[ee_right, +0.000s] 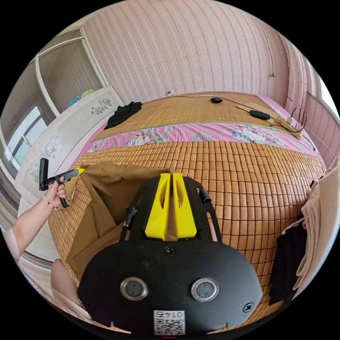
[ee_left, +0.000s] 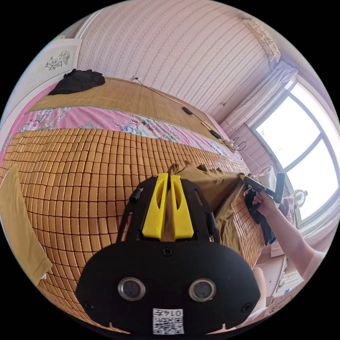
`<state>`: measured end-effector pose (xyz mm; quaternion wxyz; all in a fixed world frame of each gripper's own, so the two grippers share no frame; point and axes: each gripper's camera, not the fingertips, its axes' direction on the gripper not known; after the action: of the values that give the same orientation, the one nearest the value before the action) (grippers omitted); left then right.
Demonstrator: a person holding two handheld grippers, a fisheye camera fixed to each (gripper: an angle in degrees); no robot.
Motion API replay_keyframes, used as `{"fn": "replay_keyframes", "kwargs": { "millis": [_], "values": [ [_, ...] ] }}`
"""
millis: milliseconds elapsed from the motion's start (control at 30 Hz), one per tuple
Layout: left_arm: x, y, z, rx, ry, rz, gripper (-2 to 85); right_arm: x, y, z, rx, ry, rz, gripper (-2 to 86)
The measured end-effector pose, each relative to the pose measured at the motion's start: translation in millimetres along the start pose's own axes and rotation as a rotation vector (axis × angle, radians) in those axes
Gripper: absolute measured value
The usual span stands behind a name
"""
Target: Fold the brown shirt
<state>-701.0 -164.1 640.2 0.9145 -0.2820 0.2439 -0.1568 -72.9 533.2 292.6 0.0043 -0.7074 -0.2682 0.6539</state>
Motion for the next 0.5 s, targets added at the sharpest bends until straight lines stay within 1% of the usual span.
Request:
{"fn": "replay_keyframes", "kwargs": {
  "millis": [100, 200, 300, 367, 400, 467, 500],
  "values": [
    [4, 13, -14, -0.014, 0.044, 0.033, -1.0, -8, 18, -23, 0.003, -0.051, -0.063, 0.6],
    [12, 42, -41, -0.031, 0.092, 0.097, -1.0, -18, 54, -63, 0.032, -0.120, -0.136, 0.6],
    [26, 90, -84, -0.047, 0.141, 0.180, -1.0, -35, 110, -117, 0.052, -0.180, -0.207, 0.6],
    [38, 142, -118, -0.094, 0.159, 0.225, -0.9, -49, 166, -152, 0.015, -0.244, -0.233, 0.6],
    [40, 156, -124, -0.110, 0.156, 0.224, -0.9, -53, 181, -157, -0.004, -0.256, -0.227, 0.6],
    [42, 218, -138, -0.147, 0.140, 0.186, -0.8, -64, 243, -158, -0.092, -0.272, -0.180, 0.6],
    [42, 233, -137, -0.155, 0.133, 0.171, -0.8, -67, 258, -154, -0.114, -0.273, -0.166, 0.7]
  ]
}}
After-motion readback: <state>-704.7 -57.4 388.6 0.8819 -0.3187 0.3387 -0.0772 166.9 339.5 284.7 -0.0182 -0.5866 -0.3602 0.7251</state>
